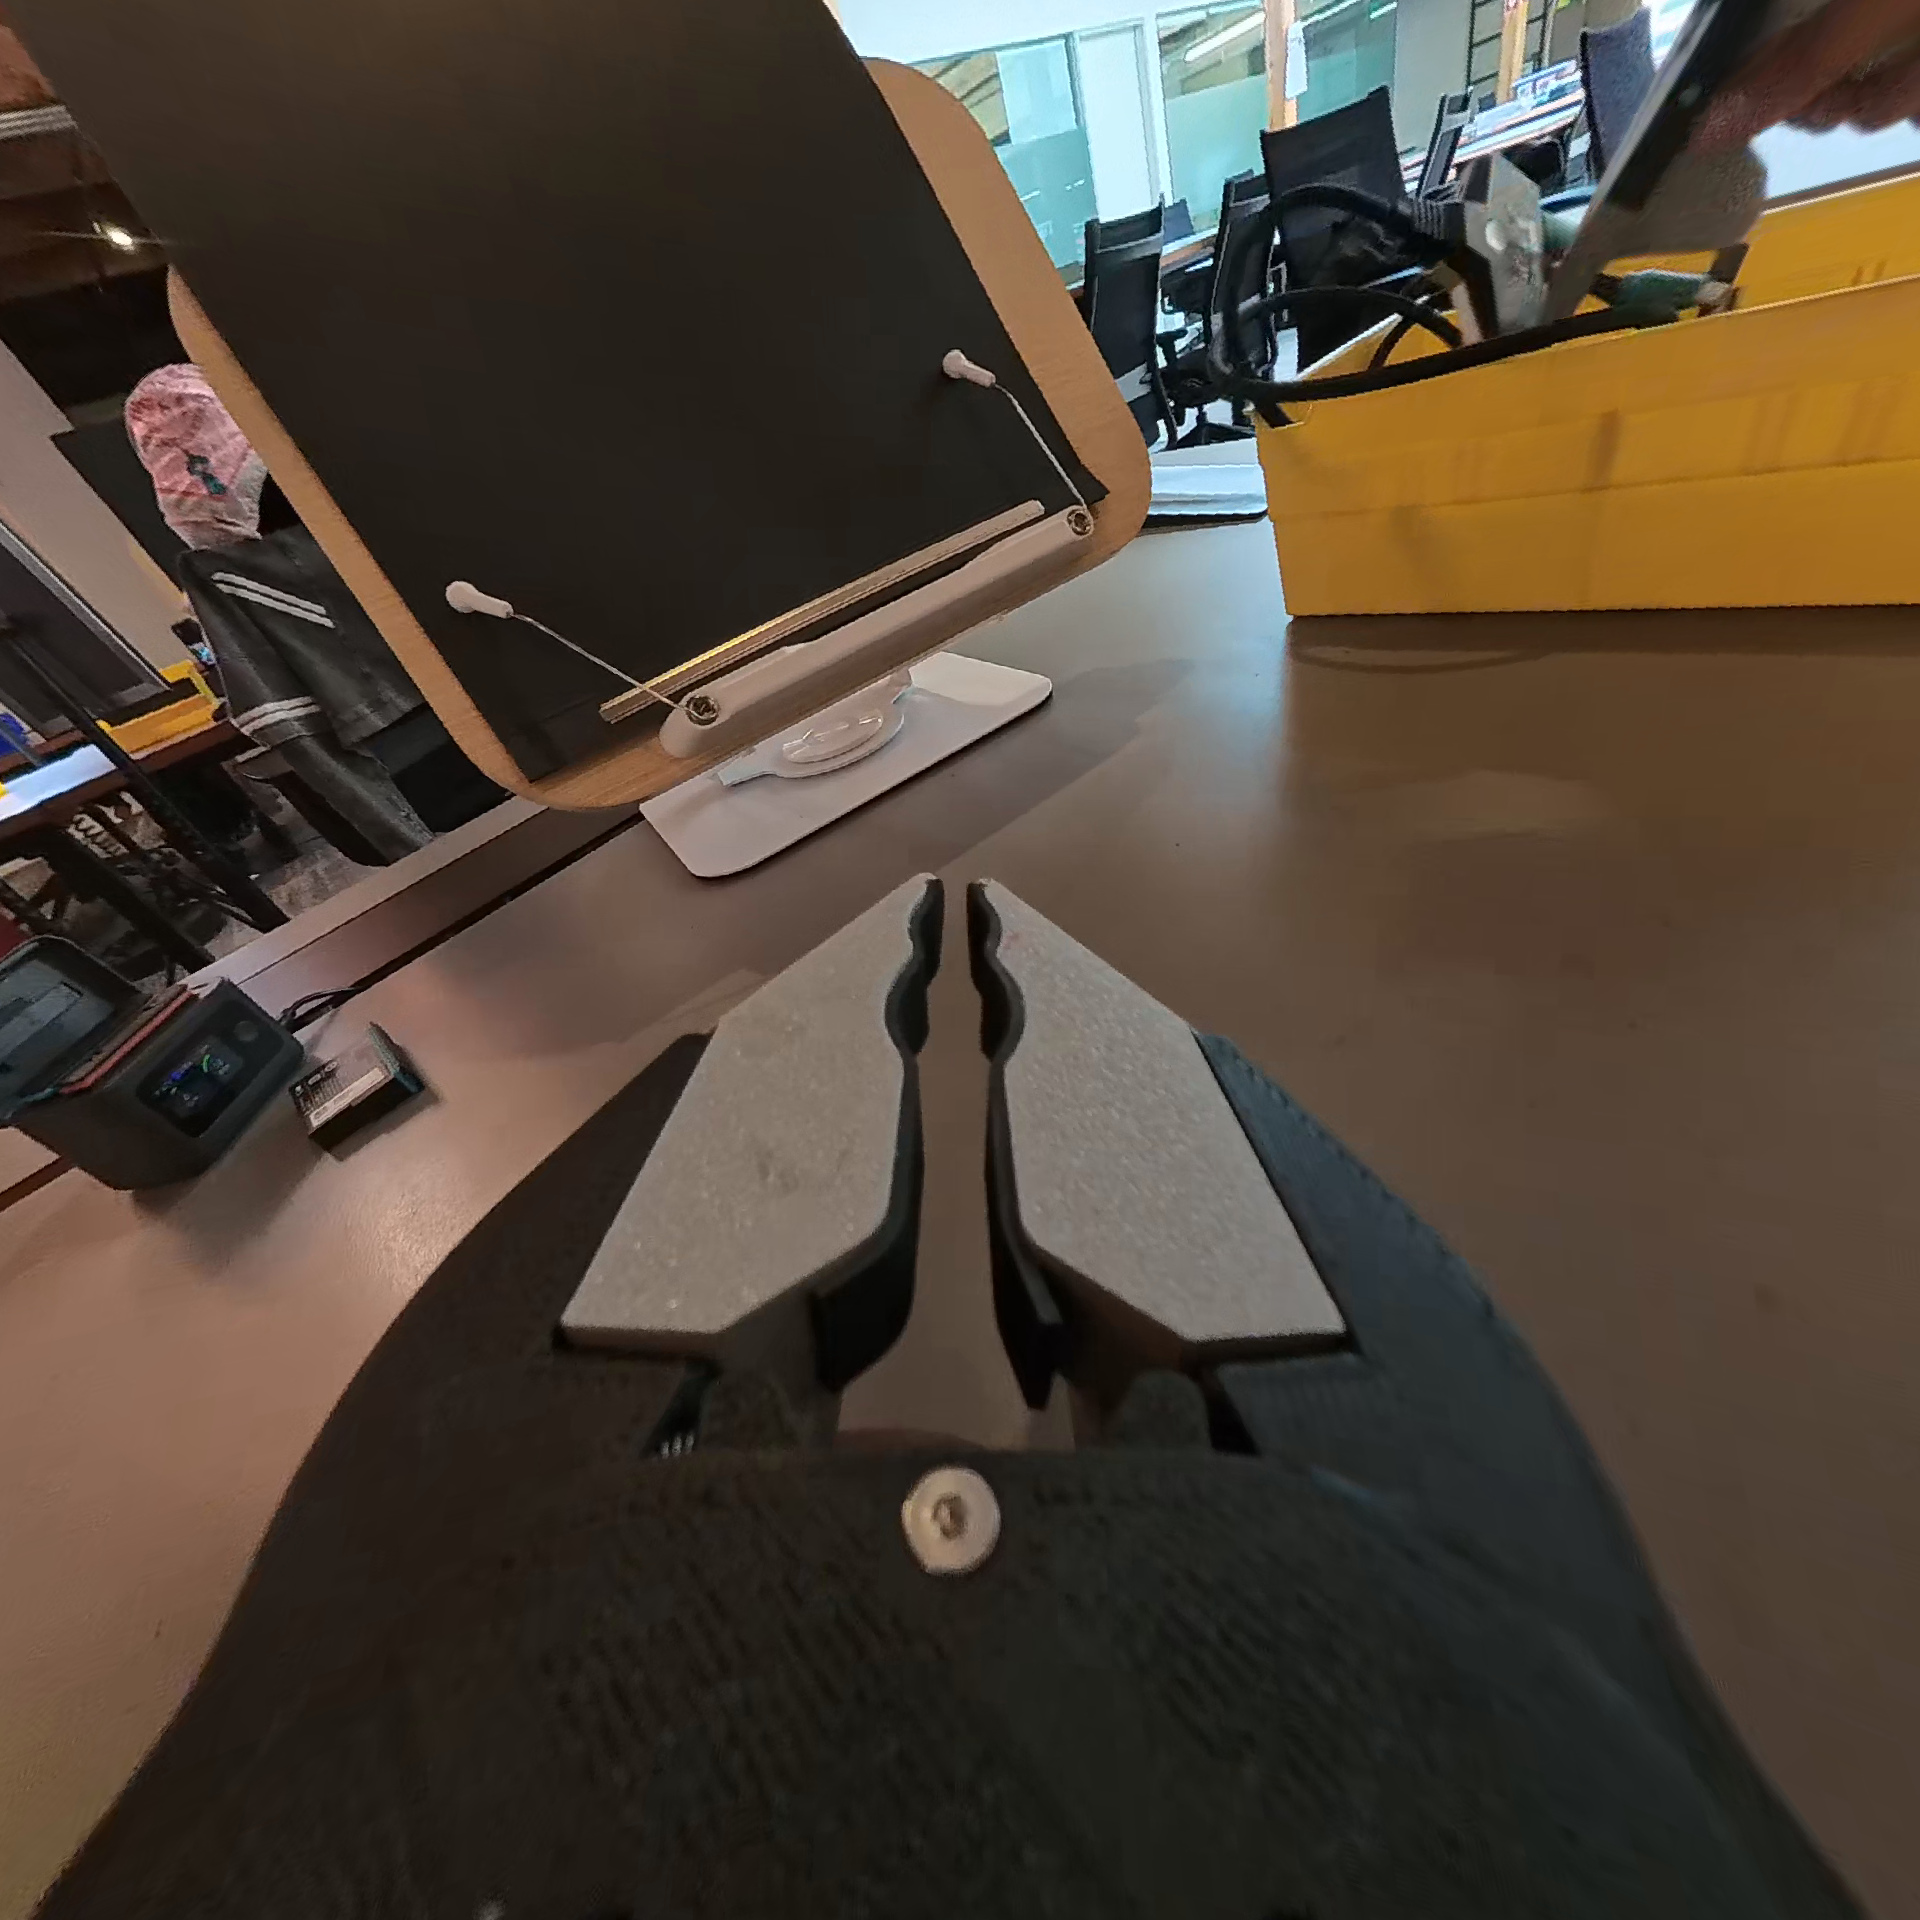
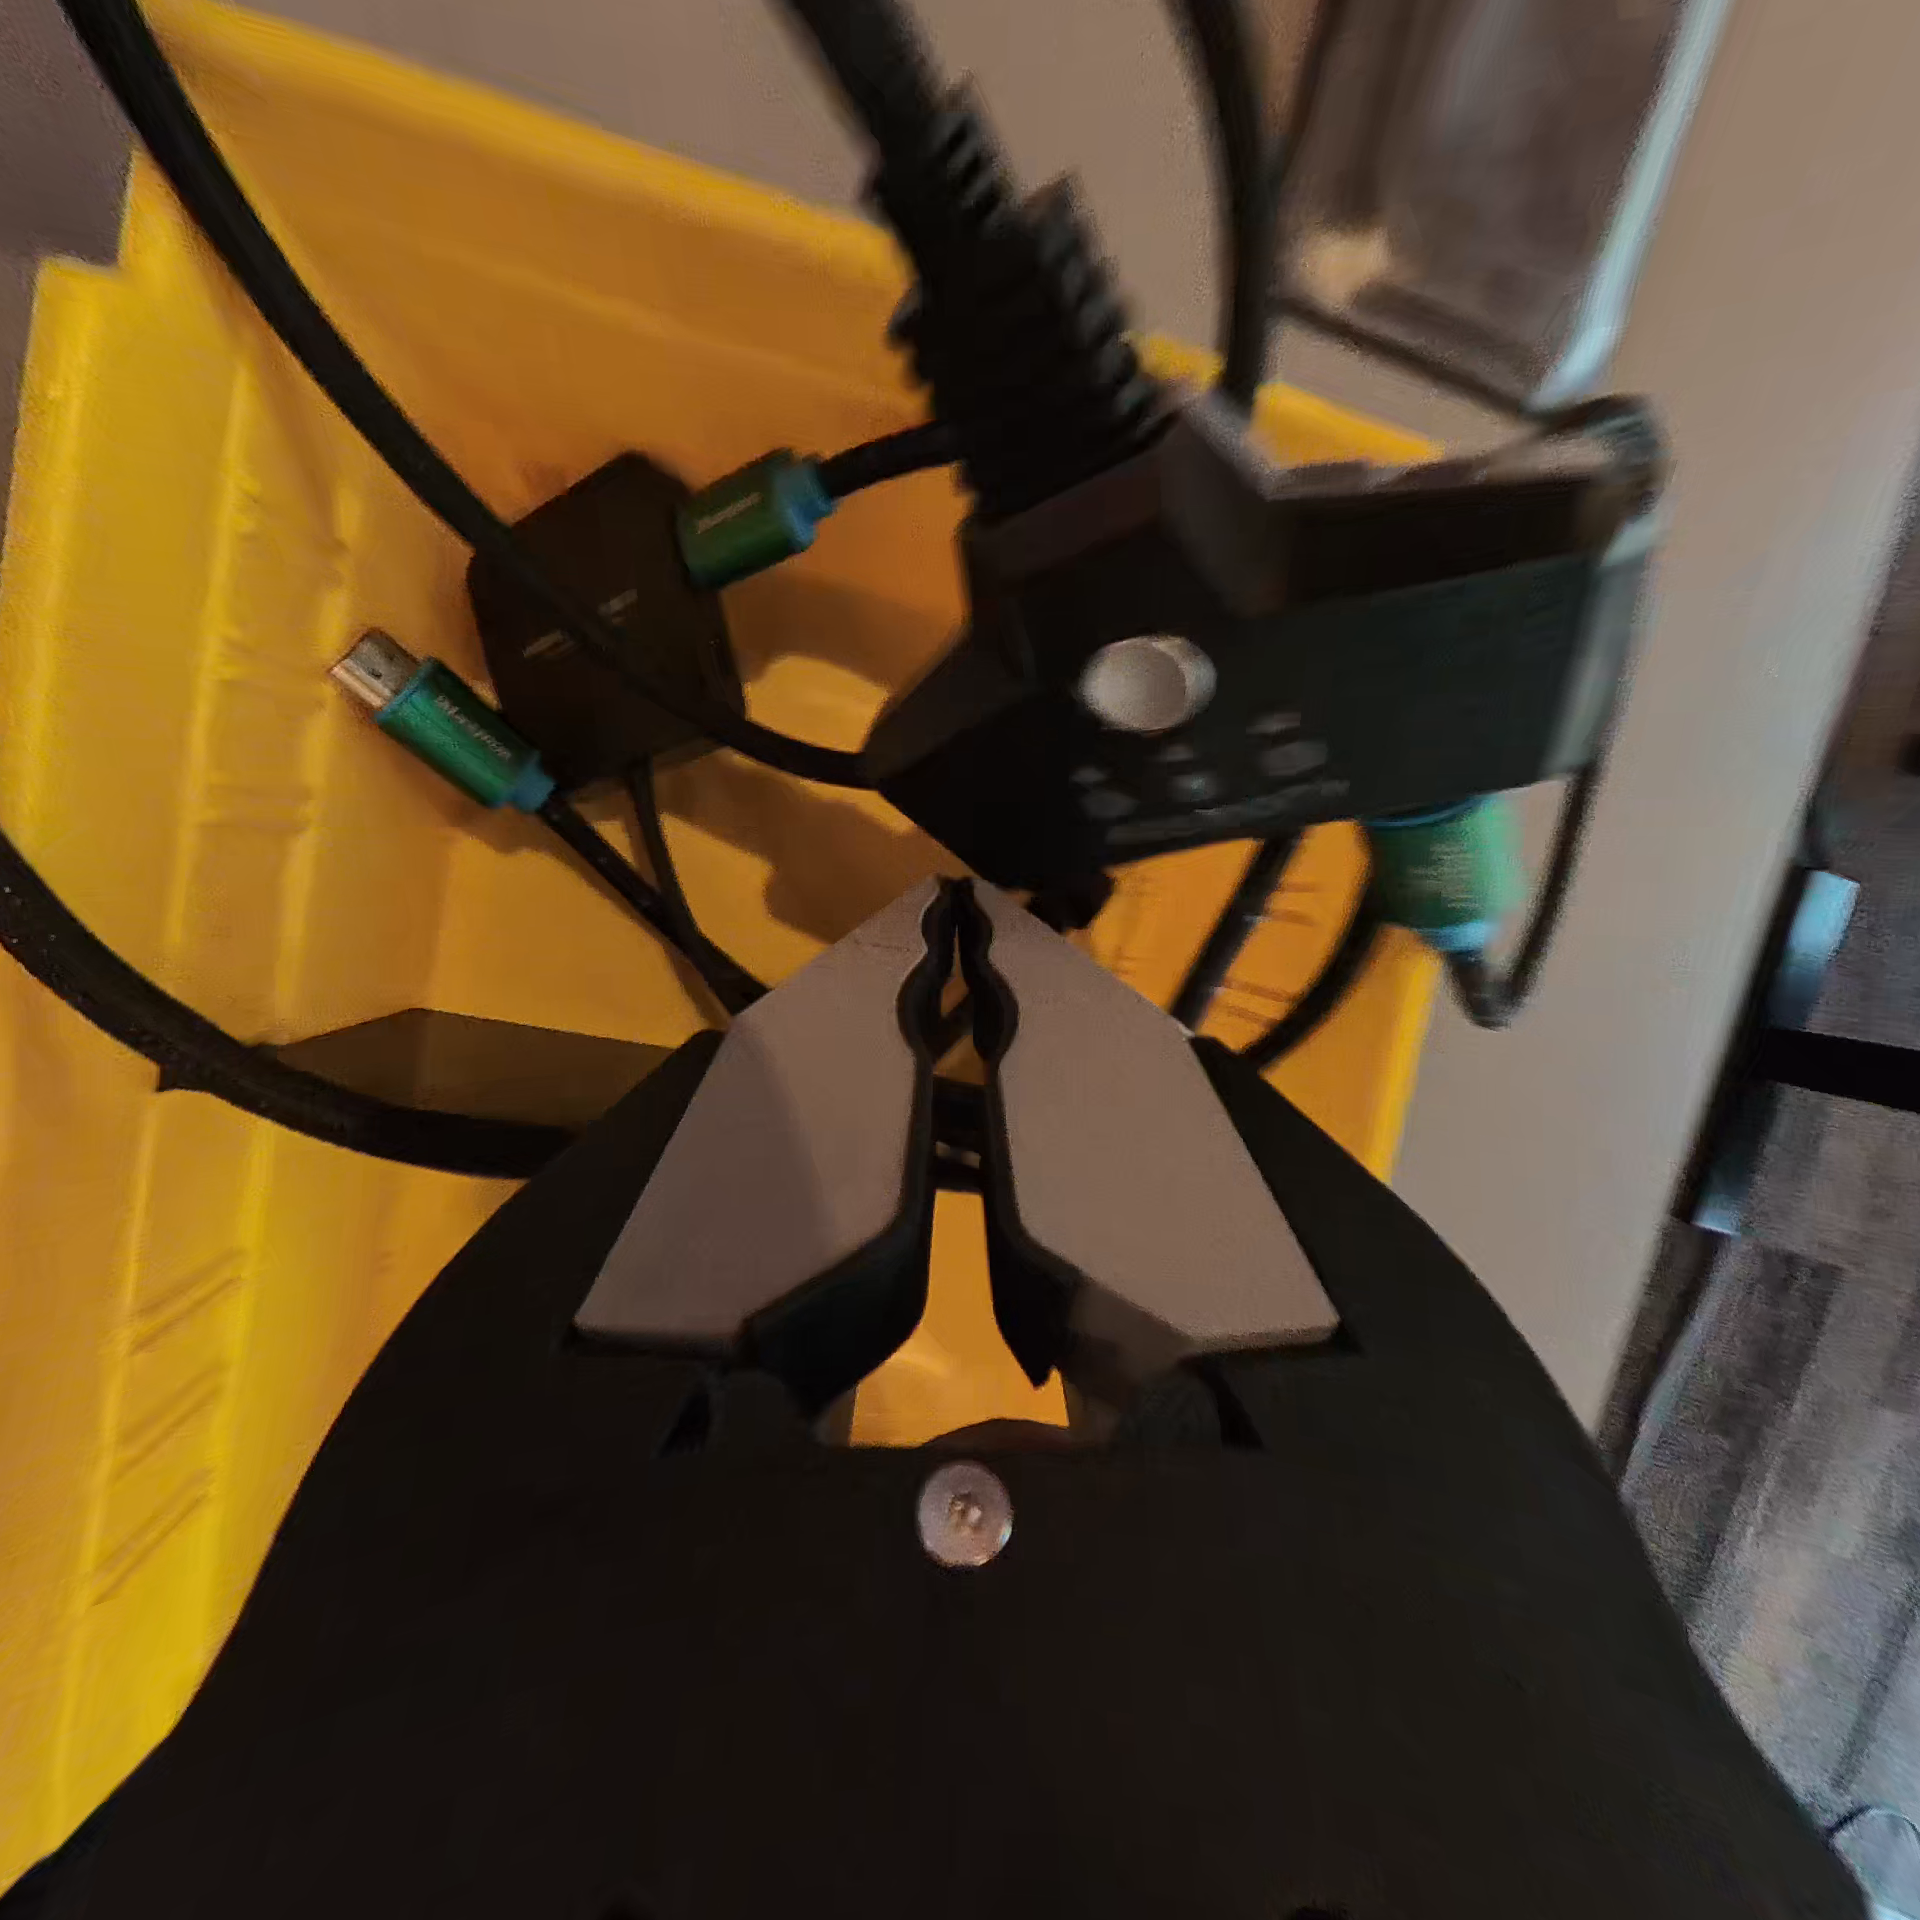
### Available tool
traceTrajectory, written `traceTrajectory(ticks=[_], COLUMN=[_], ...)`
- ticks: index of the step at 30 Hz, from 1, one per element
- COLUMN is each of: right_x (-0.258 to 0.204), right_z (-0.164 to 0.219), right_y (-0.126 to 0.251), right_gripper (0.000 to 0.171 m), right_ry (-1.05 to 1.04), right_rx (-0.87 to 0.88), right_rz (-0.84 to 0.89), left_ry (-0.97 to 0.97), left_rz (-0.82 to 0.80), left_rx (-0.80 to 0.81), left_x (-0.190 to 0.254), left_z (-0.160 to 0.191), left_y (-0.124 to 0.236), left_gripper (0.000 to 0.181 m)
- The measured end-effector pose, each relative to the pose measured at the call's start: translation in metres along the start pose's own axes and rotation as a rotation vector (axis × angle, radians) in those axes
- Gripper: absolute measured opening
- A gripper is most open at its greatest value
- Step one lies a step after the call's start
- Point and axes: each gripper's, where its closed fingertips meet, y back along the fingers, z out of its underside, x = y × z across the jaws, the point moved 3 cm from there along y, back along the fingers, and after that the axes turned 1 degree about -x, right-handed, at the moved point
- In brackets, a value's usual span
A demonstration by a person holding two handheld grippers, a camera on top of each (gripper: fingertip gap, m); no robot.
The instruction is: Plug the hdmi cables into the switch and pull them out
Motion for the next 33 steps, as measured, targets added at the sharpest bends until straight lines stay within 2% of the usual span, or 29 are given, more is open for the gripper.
traceTrajectory(ticks=[3,6,9,11,13,16,19,21,23,25,27,29,31,33], right_x=[-0.014,-0.02,-0.02,-0.016,-0.02,-0.034,-0.059,-0.081,-0.103,-0.124,-0.139,-0.149,-0.156,-0.159], right_z=[0.009,0.005,-0.009,-0.017,-0.019,-0.008,0.014,0.033,0.052,0.072,0.089,0.102,0.112,0.118], right_y=[-0.02,-0.013,0.024,0.06,0.098,0.146,0.167,0.165,0.156,0.142,0.127,0.115,0.104,0.098], right_gripper=[0.0,0.0,0.002,0.024,0.029,0.035,0.045,0.06,0.07,0.07,0.069,0.072,0.082,0.082], right_ry=[0.004,0.013,-0.016,-0.058,-0.099,-0.129,-0.098,-0.069,-0.034,0.018,0.064,0.096,0.107,0.109], right_rx=[-0.054,-0.009,0.132,0.257,0.405,0.615,0.736,0.752,0.735,0.704,0.68,0.663,0.64,0.624], right_rz=[-0.055,-0.086,-0.121,-0.139,-0.215,-0.35,-0.447,-0.47,-0.452,-0.414,-0.357,-0.305,-0.27,-0.249], left_ry=[-0.002,0.008,0.011,0.01,0.011,0.009,0.001,0.021,0.062,0.067,0.124,0.194,0.206,0.224], left_rz=[-0.001,-0.001,0.003,0.008,0.011,0.025,0.012,-0.019,-0.012,-0.007,0.056,0.101,0.003,-0.055], left_rx=[0.002,0.006,0.001,0.0,-0.002,-0.002,-0.022,-0.085,-0.192,-0.331,-0.414,-0.399,-0.342,-0.301], left_x=[0.0,-0.001,-0.001,0.0,0.001,0.004,0.004,0.002,0.009,0.022,0.041,0.05,0.035,0.02], left_z=[0.0,0.0,0.0,0.0,0.0,0.0,0.002,0.009,0.019,0.032,0.037,0.026,0.009,-0.006], left_y=[0.0,0.001,0.0,0.0,0.0,0.0,-0.001,-0.003,-0.003,0.006,0.025,0.053,0.088,0.126], left_gripper=[0.002,0.002,0.002,0.003,0.005,0.008,0.017,0.028,0.047,0.057,0.059,0.06,0.077,0.078])
